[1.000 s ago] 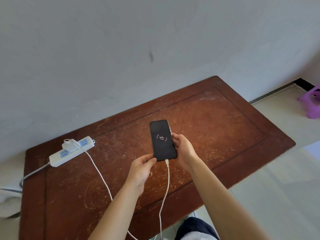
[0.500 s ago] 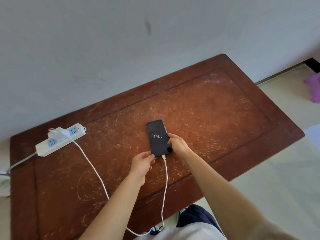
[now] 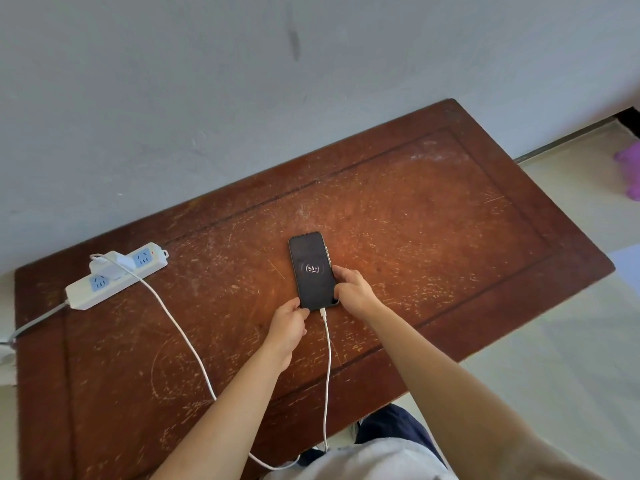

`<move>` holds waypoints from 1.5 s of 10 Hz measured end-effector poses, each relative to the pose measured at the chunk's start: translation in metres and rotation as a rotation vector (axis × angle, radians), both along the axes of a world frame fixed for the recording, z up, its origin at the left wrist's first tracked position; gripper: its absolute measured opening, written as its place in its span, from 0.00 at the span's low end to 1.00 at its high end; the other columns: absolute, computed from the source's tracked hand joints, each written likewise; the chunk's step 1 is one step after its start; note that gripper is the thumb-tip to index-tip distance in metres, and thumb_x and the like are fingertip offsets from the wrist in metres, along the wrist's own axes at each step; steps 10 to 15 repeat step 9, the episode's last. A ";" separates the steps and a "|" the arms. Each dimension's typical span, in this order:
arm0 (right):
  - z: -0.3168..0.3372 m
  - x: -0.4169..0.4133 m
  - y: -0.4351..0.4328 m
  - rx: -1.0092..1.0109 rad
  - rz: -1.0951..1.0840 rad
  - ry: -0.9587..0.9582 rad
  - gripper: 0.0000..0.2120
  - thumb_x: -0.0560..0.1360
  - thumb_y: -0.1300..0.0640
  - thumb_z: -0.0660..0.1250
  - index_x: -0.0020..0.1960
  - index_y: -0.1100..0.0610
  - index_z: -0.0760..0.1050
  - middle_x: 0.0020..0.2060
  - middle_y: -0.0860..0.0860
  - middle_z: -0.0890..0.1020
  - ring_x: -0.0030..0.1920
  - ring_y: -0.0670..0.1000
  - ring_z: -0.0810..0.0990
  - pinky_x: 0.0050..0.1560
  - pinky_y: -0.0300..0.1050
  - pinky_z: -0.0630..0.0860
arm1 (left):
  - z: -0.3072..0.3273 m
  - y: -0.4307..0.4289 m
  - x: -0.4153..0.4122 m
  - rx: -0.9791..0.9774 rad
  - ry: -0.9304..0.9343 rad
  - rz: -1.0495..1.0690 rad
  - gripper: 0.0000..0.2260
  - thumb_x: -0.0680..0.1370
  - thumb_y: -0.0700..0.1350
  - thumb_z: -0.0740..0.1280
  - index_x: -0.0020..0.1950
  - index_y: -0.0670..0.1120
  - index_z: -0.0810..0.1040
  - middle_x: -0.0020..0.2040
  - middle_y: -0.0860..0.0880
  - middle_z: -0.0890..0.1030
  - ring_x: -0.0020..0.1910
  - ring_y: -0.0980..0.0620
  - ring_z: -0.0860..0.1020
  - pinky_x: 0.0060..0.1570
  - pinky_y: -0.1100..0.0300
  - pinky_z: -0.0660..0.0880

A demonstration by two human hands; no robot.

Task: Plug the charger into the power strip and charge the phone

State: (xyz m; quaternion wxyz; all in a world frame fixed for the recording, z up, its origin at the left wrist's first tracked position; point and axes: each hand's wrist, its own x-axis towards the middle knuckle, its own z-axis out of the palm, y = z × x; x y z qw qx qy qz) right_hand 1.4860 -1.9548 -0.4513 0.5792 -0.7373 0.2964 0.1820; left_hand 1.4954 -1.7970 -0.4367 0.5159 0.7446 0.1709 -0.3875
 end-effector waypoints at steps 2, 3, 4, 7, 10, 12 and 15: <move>-0.007 -0.008 -0.004 0.013 -0.024 -0.008 0.30 0.74 0.70 0.56 0.75 0.55 0.69 0.55 0.38 0.79 0.55 0.40 0.77 0.51 0.36 0.72 | 0.001 0.004 -0.004 0.019 -0.079 -0.171 0.22 0.84 0.40 0.57 0.78 0.43 0.61 0.75 0.45 0.66 0.67 0.51 0.70 0.70 0.53 0.66; -0.006 -0.010 -0.008 0.042 -0.025 0.021 0.31 0.76 0.69 0.56 0.78 0.55 0.63 0.66 0.46 0.76 0.66 0.47 0.73 0.60 0.41 0.69 | 0.000 0.007 -0.001 0.094 -0.123 -0.270 0.23 0.84 0.45 0.57 0.79 0.44 0.60 0.76 0.44 0.62 0.67 0.50 0.69 0.70 0.54 0.64; 0.001 -0.012 -0.013 -0.035 0.037 0.042 0.30 0.78 0.65 0.57 0.79 0.54 0.61 0.74 0.51 0.73 0.73 0.52 0.71 0.64 0.43 0.70 | -0.001 0.018 0.000 0.283 -0.239 -0.450 0.24 0.84 0.51 0.55 0.79 0.46 0.60 0.77 0.43 0.62 0.75 0.44 0.63 0.73 0.49 0.60; 0.133 0.015 -0.034 -0.388 0.055 -0.340 0.24 0.80 0.61 0.61 0.76 0.56 0.66 0.69 0.52 0.77 0.64 0.49 0.77 0.60 0.43 0.75 | -0.007 0.077 -0.017 0.699 -0.458 -0.935 0.27 0.83 0.57 0.51 0.81 0.51 0.52 0.83 0.45 0.47 0.80 0.43 0.47 0.75 0.43 0.56; 0.286 -0.002 -0.039 0.048 0.098 -1.298 0.16 0.81 0.57 0.66 0.69 0.51 0.76 0.60 0.48 0.84 0.60 0.50 0.83 0.51 0.36 0.80 | -0.016 0.099 -0.029 0.675 -0.515 -1.009 0.29 0.82 0.59 0.51 0.81 0.53 0.48 0.83 0.47 0.43 0.81 0.45 0.43 0.76 0.45 0.51; 0.286 -0.002 -0.039 0.048 0.098 -1.298 0.16 0.81 0.57 0.66 0.69 0.51 0.76 0.60 0.48 0.84 0.60 0.50 0.83 0.51 0.36 0.80 | -0.016 0.099 -0.029 0.675 -0.515 -1.009 0.29 0.82 0.59 0.51 0.81 0.53 0.48 0.83 0.47 0.43 0.81 0.45 0.43 0.76 0.45 0.51; 0.286 -0.002 -0.039 0.048 0.098 -1.298 0.16 0.81 0.57 0.66 0.69 0.51 0.76 0.60 0.48 0.84 0.60 0.50 0.83 0.51 0.36 0.80 | -0.016 0.099 -0.029 0.675 -0.515 -1.009 0.29 0.82 0.59 0.51 0.81 0.53 0.48 0.83 0.47 0.43 0.81 0.45 0.43 0.76 0.45 0.51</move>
